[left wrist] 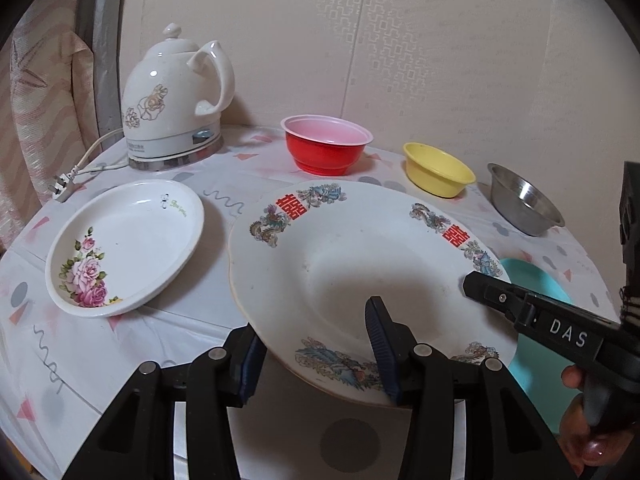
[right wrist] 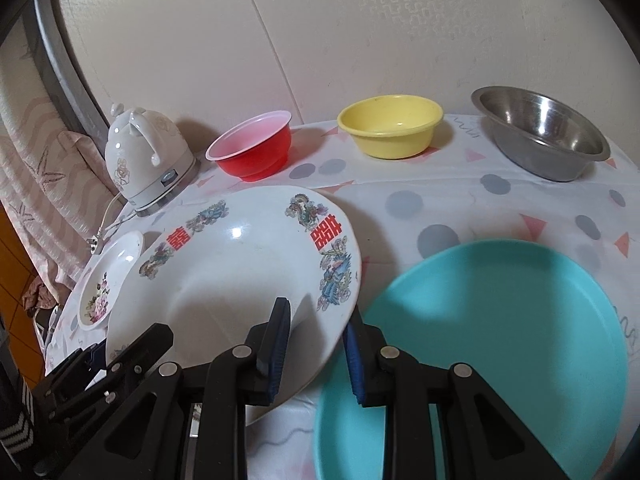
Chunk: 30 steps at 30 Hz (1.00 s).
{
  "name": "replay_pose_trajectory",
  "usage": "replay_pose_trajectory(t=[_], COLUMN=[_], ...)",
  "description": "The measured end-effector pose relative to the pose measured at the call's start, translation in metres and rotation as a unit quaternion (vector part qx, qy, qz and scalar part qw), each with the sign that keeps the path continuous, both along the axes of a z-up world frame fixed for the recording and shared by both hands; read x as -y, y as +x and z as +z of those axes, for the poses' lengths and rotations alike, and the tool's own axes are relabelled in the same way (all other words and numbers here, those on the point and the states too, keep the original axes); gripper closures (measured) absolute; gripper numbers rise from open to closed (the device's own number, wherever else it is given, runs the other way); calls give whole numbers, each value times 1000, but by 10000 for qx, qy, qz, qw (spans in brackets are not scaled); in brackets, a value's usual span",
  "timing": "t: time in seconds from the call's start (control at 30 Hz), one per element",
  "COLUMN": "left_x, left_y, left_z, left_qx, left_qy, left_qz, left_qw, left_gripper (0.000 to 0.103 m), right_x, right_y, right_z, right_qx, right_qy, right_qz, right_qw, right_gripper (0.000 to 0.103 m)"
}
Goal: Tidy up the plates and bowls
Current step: 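Lift the white plate with both grippers and carry it over the teal plate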
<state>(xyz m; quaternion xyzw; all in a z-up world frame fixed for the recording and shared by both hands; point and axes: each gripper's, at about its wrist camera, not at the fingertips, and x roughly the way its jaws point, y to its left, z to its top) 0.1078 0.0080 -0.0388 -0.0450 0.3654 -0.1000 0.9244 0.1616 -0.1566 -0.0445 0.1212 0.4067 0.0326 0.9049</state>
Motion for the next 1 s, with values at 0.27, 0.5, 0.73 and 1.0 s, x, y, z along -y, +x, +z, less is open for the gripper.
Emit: replay_pose_trajectory(t=[0.27,0.5,0.73,1.0], left_x=[8,24,30,44], left_y=[-4,-13,-15,-24], left_z=[-3,1,3,13], left_qx=[-112,48,24,189], left_qy=[-136,-41,-205,-159], left_qz=[-214,-390,-511,-685], left_qw=[9996,9992,9985,9973], left_gripper=[54,54,54,54], right_x=[9,21,24,37], right_y=[-18,-36,-53,-72], right_z=[5,7,17,28], right_qx=[151,319,545,702], right_qy=[-138,-245,-482,-394], right_qz=[-6,-93,-151,-294], right_qw=[9998,9991,9972,9963], right_gripper=[77,77,77,77])
